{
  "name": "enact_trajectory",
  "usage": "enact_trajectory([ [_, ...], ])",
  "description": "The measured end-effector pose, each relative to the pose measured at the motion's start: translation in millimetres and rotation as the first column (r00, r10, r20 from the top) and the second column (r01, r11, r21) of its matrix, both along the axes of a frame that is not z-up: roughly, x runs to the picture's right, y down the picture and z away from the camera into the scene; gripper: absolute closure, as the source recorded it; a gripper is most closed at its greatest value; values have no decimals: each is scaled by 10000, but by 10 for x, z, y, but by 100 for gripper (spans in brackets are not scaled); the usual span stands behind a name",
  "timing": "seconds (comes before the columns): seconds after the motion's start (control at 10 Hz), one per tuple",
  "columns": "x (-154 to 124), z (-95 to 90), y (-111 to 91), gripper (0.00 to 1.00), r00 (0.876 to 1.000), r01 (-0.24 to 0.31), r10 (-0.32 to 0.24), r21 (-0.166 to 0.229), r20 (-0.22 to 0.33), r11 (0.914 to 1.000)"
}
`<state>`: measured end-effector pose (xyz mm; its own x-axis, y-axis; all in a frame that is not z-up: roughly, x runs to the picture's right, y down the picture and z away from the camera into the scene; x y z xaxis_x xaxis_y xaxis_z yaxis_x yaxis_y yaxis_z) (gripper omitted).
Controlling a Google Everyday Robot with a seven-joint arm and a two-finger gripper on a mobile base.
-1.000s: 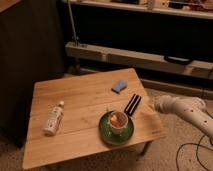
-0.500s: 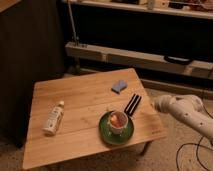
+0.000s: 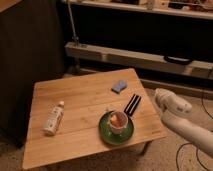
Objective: Push the eraser across the table
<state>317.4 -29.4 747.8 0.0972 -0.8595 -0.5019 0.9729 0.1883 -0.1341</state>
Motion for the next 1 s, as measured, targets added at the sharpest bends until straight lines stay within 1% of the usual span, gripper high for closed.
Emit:
enact_trajectory([
  [0.1,26,-196,-145,96,9992,-403,401,268,75,9988],
  [0.2,2,-359,-312,96,9980,-634,634,-1,72,9980],
  [0.3,10,-461,-407,96,9957,-924,925,-352,31,9951],
  [0.4,1,-517,-478,96,9927,-1206,1209,-686,9,9903],
  [0.5,18,-540,-509,96,9855,-1691,1699,-1207,-42,9782],
  [0.6,30,-501,-489,96,9766,-2134,2149,-1710,-97,9619],
  [0.7,37,-416,-431,96,9681,-2469,2500,-2260,-156,9423],
  [0.8,35,-264,-305,96,9609,-2685,2761,-3102,-200,9120],
  [0.9,36,-140,-191,96,9568,-2769,2899,-3681,-209,8876],
  [1.0,41,-69,-116,96,9539,-2817,2994,-4068,-209,8690],
])
